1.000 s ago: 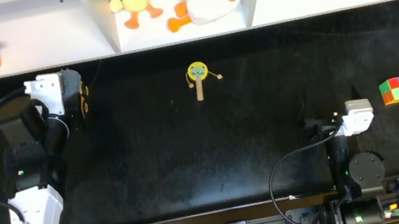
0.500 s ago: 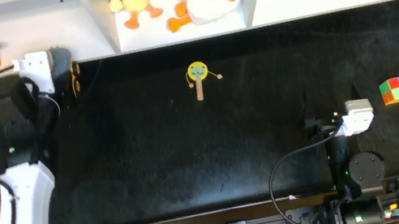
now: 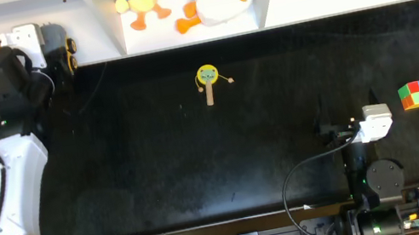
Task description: Store Toys
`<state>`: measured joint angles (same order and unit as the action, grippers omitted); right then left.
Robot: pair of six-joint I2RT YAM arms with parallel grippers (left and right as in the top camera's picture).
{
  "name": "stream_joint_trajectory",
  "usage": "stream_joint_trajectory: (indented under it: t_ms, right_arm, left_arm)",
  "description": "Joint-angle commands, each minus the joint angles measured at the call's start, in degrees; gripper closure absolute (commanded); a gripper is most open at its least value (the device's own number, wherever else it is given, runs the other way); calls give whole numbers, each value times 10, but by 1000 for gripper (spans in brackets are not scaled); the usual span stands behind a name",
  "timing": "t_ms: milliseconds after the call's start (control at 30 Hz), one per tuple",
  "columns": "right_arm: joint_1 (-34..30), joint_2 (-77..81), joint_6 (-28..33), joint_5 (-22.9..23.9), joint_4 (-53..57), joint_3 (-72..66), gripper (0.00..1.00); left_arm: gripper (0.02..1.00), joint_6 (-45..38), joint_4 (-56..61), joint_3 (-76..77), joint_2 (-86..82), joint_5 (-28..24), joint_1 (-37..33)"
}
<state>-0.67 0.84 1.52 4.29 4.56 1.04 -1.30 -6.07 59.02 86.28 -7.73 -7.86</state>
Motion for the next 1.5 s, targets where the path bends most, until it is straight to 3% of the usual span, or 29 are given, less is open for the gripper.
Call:
stream_joint_trajectory:
  t_ms: [33,867,933,1033,1100,1500]
  right_arm:
    - [0,-6,-3,-2,-3,-8,5]
    - [0,-6,-3,-2,-3,-8,7]
    - [0,-6,-3,-2,-3,-8,7]
    - [0,-6,-3,-2,-3,-8,5]
    - [0,-6,-3,-2,-3,-8,5]
    - [0,-6,-3,-2,-3,-8,5]
  left_arm:
    - [704,18,11,37,21,-3,2]
    - [702,18,50,86,115,-3,2]
    - [586,18,50,86,116,-3,2]
    - [196,18,50,86,116,-3,2]
    - [23,18,48,86,116,-3,2]
    - [20,11,0,21,26,36,3]
